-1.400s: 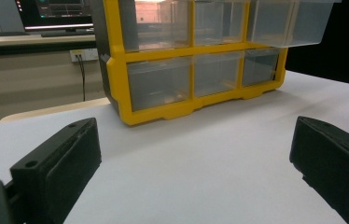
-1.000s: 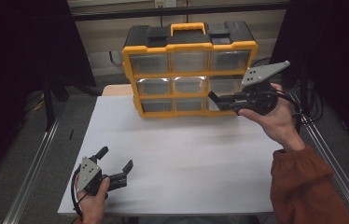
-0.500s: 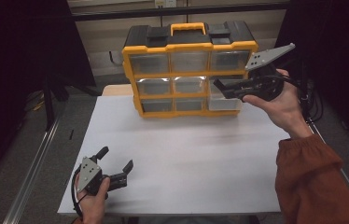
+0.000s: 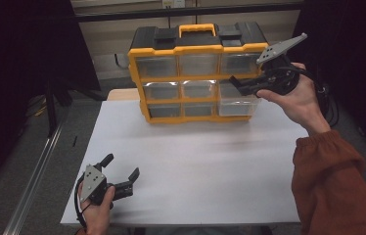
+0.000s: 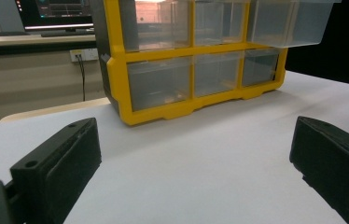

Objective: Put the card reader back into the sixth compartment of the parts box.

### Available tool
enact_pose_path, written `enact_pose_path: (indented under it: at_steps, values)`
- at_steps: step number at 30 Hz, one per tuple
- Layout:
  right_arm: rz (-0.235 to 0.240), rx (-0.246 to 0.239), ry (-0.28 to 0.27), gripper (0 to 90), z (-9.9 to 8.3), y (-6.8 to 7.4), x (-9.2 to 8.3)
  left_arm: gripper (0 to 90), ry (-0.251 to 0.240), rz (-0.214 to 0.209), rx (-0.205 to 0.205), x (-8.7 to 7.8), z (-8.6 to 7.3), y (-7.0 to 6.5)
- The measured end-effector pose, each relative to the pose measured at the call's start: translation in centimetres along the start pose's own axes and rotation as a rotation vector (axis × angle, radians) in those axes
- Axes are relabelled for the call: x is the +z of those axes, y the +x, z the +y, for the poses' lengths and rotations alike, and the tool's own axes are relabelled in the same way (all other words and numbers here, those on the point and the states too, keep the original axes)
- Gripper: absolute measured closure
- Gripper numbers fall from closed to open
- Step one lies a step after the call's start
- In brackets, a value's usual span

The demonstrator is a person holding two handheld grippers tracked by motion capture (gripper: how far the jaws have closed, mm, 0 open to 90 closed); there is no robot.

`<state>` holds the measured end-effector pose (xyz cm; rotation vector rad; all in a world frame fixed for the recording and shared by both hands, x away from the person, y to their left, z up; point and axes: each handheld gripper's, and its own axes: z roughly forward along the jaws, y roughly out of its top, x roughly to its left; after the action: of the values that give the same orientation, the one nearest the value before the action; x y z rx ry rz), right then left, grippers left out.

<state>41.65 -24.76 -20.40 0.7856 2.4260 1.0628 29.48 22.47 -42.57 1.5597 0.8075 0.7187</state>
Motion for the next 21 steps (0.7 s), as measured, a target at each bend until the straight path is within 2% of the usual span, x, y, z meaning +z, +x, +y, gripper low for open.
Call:
enact_pose_path:
  at_steps: [8, 17, 21]
  values:
    - [-0.010, 0.001, 0.031, 73.8, 1.1, -0.9, -0.2, 2.0, -0.002, 0.002, 0.002, 0.0, 0.0, 0.0]
    - [-0.011, 0.011, 0.078, 73.8, 1.7, -1.6, 0.6, 2.0, -0.001, 0.002, 0.004, 0.0, 0.0, 0.0]
    - [-0.022, 0.007, 0.119, 73.8, 2.1, -1.9, 1.1, 2.0, 0.002, 0.000, 0.002, 0.0, 0.0, 0.0]
